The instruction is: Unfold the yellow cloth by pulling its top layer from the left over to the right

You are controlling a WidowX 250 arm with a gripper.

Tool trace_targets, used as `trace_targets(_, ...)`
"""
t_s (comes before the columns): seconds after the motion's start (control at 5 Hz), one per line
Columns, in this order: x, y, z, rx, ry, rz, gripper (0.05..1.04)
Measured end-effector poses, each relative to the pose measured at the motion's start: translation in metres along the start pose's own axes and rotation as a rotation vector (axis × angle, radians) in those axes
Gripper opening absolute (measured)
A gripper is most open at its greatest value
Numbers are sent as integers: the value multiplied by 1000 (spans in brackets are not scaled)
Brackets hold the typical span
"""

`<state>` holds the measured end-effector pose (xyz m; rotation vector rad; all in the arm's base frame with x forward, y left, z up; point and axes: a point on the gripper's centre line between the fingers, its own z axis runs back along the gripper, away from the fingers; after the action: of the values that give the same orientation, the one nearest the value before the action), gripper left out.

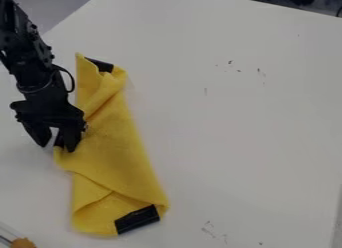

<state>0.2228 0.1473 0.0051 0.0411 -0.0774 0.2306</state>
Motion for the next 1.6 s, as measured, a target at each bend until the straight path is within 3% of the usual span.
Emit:
trace_targets(0.2,0,1,0,6,2,2,428)
trace_targets(0.4,1,0,0,8,-5,5,196)
trace_targets(0.6,8,-9,13,24,-51,-12,89)
trace_targets(0.8,14,-25,23,39,-75,-31,76)
trace_targets(1.2,35,-80,32,-30,-112,-89,76)
trace_targets(1.6,63,-149,8,-121,-48,-243,73)
